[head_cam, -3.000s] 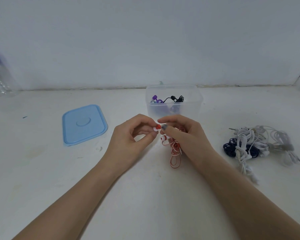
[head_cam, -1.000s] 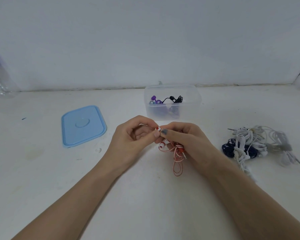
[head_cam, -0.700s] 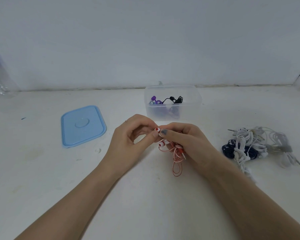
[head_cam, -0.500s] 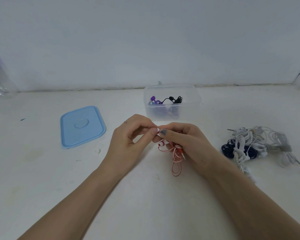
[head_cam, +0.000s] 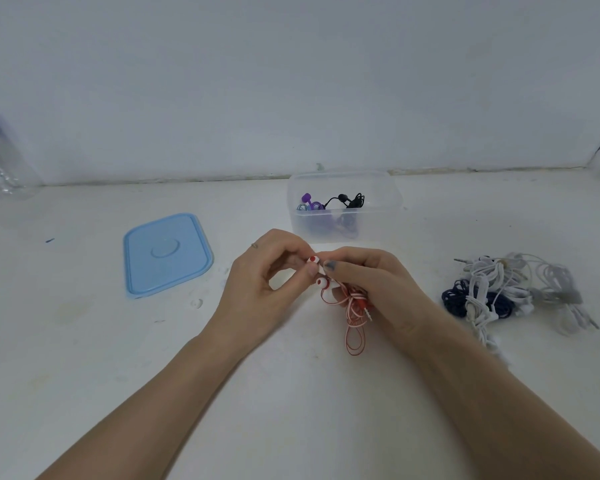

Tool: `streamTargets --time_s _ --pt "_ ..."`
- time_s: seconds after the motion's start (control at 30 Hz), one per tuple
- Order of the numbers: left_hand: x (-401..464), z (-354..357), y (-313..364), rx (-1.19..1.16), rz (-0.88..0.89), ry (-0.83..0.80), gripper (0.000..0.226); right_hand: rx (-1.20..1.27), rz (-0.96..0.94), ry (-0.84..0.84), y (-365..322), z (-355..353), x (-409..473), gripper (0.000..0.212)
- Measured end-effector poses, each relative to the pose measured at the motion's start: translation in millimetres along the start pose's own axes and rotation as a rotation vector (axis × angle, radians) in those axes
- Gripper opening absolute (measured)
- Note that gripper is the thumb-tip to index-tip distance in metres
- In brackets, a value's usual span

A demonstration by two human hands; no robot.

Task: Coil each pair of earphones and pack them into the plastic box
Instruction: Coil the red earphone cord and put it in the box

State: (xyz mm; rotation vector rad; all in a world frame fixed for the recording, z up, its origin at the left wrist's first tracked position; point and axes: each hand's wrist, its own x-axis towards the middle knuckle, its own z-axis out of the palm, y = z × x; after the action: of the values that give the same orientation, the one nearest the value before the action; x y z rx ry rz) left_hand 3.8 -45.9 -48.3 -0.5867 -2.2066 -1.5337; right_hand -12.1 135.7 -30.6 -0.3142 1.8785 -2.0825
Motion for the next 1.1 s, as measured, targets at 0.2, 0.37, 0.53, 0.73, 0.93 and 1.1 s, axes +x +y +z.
streamTargets --time_s 0.2,0.37,0.53,0.73,0.93,1.1 --pt "-1 -4 2 0.108 0.073 -0.025 0.014 -0.015 0.009 -0.024 -1 -2 2 0.018" --pt "-1 -9 2 0.182 0.089 -0.026 0.013 -0.059 -0.001 -0.015 1 -5 6 0.017" --pt "-3 -8 3 0.179 0.008 -0.017 0.008 -0.062 -0.021 -0.032 1 -5 6 0.014" --pt "-3 -12 3 0.214 -0.001 -0.042 0.008 -0.089 -0.05 -0.046 1 -2 5 0.017" --pt "0 -5 5 0.211 0.011 -0.031 0.016 -0.121 -0.07 0.014 6 1 6 0.015" --pt "0 -4 4 0.208 -0.044 -0.041 0.007 -0.163 -0.051 0.08 5 4 8 0.014"
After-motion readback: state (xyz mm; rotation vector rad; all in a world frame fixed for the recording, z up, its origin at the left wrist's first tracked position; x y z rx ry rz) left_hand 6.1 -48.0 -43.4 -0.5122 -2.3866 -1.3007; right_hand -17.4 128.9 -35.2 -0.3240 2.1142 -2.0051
